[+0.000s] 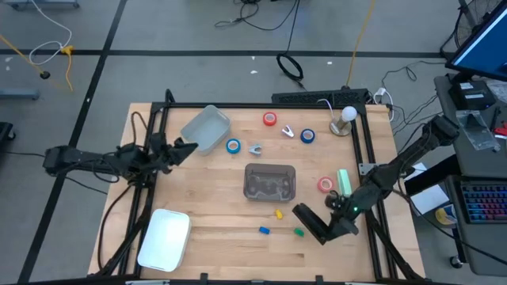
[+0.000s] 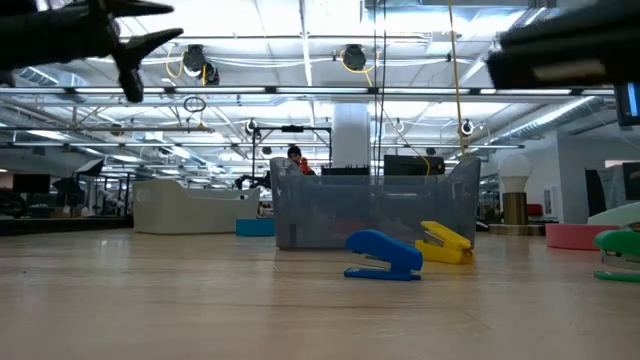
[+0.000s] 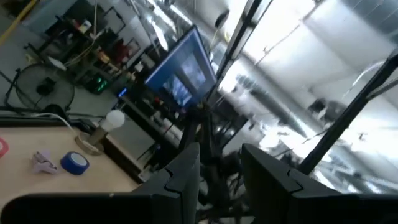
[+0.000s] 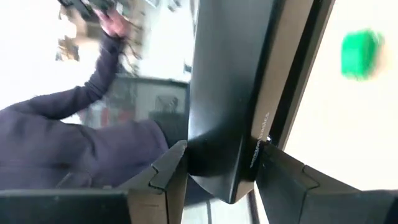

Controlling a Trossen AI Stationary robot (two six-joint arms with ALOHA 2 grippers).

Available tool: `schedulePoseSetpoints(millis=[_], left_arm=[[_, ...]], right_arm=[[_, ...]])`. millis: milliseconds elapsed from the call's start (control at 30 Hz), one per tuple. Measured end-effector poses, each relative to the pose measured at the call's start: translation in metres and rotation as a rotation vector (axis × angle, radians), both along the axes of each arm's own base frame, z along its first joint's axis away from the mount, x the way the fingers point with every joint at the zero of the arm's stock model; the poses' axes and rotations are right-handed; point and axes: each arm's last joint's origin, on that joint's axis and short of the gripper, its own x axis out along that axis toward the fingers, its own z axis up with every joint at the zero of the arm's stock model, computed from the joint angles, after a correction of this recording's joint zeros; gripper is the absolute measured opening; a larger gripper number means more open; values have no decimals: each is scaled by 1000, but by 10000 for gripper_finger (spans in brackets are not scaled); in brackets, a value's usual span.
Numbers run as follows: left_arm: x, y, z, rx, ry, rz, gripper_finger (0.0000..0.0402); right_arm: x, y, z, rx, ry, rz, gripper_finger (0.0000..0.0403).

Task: Pick and place Stapler, Stapler remover, tape
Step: Put the large black stapler into the gray bin

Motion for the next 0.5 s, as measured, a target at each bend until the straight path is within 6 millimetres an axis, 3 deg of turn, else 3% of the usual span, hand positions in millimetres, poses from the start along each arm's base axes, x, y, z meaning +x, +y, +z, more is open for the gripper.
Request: schedulePoseSetpoints(millis=[167,300,500], left_arm=[[42,-6,40,146,131,-64,118],[86,-10,72,208,328,-119,118],[151,-15,102,274,624,-207,118]], right_arm=[[14,-9,25,-62,-63,-45,148],[20,-19,40,-141,0,-43,148],[23,-32,62,-256,91,-49,148]])
